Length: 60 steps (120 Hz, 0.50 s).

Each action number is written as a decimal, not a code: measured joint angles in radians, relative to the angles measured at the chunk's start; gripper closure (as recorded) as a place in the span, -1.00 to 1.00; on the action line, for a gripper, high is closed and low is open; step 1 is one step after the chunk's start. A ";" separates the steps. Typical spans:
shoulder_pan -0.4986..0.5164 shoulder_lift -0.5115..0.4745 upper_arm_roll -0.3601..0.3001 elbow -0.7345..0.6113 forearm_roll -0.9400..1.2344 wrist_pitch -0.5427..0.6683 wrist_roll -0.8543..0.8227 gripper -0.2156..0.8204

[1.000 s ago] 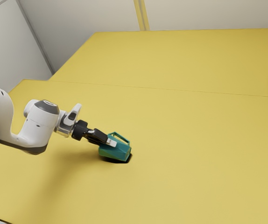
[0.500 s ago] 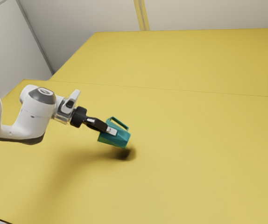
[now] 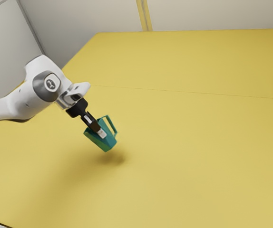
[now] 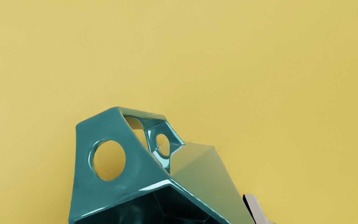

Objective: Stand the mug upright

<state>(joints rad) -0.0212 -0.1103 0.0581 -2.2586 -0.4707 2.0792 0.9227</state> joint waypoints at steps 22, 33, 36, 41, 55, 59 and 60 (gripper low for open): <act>0.000 -0.027 -0.020 -0.006 0.184 0.020 -0.114 0.93; -0.002 -0.051 -0.039 -0.016 0.257 0.034 -0.170 0.93; -0.003 -0.055 -0.042 -0.019 0.274 0.037 -0.185 0.93; -0.003 -0.062 -0.046 -0.030 0.298 0.042 -0.209 0.93; -0.007 -0.068 -0.050 -0.051 0.350 0.066 -0.272 0.93; -0.009 -0.069 -0.051 -0.058 0.363 0.077 -0.289 0.93; -0.009 -0.069 -0.051 -0.060 0.366 0.080 -0.293 0.93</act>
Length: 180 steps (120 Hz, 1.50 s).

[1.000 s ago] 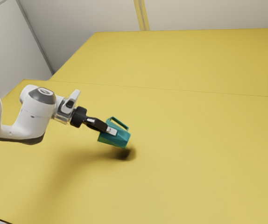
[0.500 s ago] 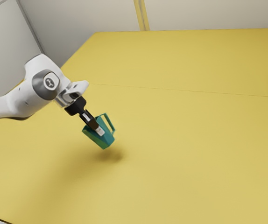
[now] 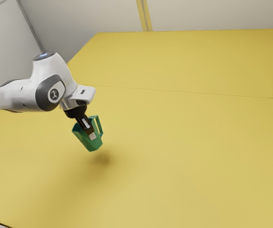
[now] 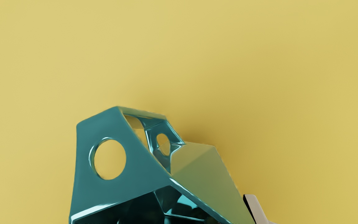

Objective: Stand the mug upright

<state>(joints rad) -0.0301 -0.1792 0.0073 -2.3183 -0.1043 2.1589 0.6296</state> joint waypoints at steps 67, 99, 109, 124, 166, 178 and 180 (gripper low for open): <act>-0.013 0.037 -0.007 -0.076 0.165 0.169 -0.246 0.93; -0.020 0.072 -0.007 -0.086 0.175 0.198 -0.320 0.93; -0.022 0.085 -0.008 -0.086 0.177 0.206 -0.337 0.93; -0.024 0.099 -0.008 -0.086 0.179 0.212 -0.359 0.93; -0.026 0.115 -0.008 -0.086 0.179 0.219 -0.401 0.91; -0.026 0.117 -0.007 -0.086 0.175 0.219 -0.405 0.78; -0.026 0.117 -0.007 -0.086 0.174 0.219 -0.405 0.76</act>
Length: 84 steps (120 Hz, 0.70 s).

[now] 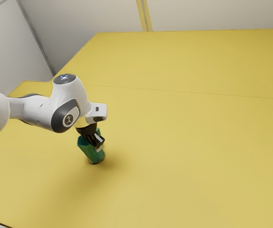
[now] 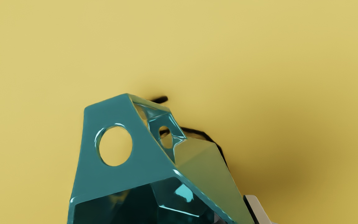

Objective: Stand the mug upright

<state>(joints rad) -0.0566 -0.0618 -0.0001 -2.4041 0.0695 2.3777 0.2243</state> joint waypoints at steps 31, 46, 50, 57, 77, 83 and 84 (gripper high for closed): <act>-0.004 -0.013 0.000 0.000 -0.007 -0.001 -0.003 -0.04; -0.016 -0.039 0.000 0.000 -0.008 -0.002 -0.003 -0.27; -0.020 -0.046 0.000 0.000 -0.008 -0.002 -0.004 -0.32; -0.026 -0.058 0.000 0.000 -0.009 -0.003 -0.004 -0.37; -0.032 -0.096 0.000 0.008 -0.018 -0.017 -0.005 -0.48; -0.032 -0.106 0.000 0.015 -0.022 -0.032 -0.007 -0.49; -0.032 -0.108 0.000 0.017 -0.023 -0.035 -0.008 -0.50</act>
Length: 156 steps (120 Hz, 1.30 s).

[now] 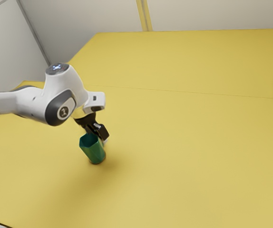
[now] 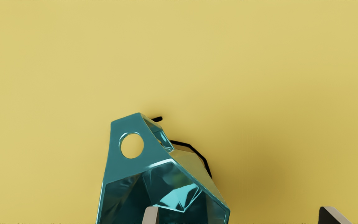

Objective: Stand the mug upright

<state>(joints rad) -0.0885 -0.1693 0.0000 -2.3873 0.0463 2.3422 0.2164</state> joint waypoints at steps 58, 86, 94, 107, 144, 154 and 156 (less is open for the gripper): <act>0.023 0.041 -0.049 0.290 -0.035 -0.325 -0.086 -0.55; 0.035 0.077 -0.050 0.450 -0.036 -0.474 -0.115 -0.56; 0.039 0.089 -0.051 0.498 -0.036 -0.517 -0.122 -0.56; 0.048 0.113 -0.051 0.570 -0.035 -0.577 -0.131 -0.56; 0.078 0.159 -0.052 0.717 -0.031 -0.700 -0.150 -0.56; 0.084 0.166 -0.052 0.749 -0.028 -0.724 -0.153 -0.56; 0.085 0.167 -0.052 0.755 -0.028 -0.728 -0.154 -0.56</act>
<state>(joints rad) -0.0038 -0.0023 -0.0522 -1.6326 0.0187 1.6142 0.0624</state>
